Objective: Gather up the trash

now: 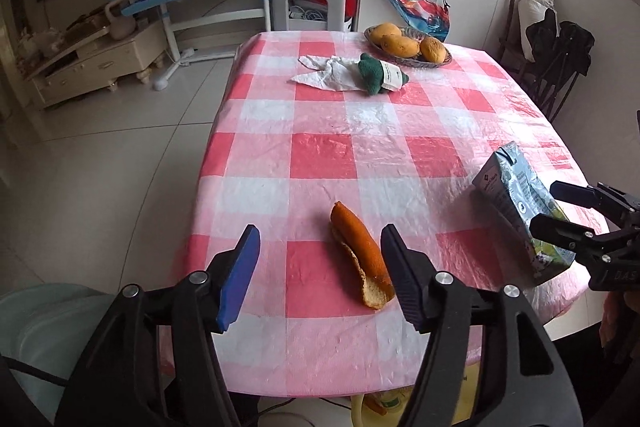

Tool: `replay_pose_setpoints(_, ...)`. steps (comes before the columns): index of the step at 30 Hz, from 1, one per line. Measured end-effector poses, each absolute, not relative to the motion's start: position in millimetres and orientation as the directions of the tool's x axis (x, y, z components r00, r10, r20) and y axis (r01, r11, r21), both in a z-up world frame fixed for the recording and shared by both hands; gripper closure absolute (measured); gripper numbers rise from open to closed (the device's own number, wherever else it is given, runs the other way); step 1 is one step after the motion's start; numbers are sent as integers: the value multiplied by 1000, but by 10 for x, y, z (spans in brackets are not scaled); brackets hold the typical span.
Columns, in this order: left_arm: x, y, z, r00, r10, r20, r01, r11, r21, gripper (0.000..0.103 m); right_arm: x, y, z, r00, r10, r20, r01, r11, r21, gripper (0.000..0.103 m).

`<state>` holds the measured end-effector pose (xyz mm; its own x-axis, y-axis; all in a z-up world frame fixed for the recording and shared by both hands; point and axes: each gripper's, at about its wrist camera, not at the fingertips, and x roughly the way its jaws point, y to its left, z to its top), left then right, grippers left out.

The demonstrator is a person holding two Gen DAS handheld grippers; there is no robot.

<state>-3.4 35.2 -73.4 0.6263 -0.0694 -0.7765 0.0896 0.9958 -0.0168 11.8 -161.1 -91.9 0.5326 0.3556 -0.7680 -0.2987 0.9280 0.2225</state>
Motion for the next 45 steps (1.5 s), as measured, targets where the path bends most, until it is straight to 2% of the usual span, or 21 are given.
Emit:
replay_pose_setpoints(21, -41, 196, -749, 662, -1, -750, 84, 994, 72, 27, 143, -1468, -993, 534, 332, -777, -319, 931, 178, 19)
replay_pose_setpoints(29, 17, 322, -793, 639, 3, -770, 35, 999, 33, 25, 139, -1439, -1030, 522, 324, -789, -323, 931, 169, 19)
replay_pose_setpoints(36, 76, 542, -859, 606, -47, -794, -34, 996, -85, 25, 151, -1452, -1044, 519, 310, -797, -310, 937, 163, 19)
replay_pose_setpoints(45, 104, 284, -961, 591, -29, -806, 21, 1000, -20, 25, 165, -1479, -1055, 512, 310, -801, -301, 938, 171, 19)
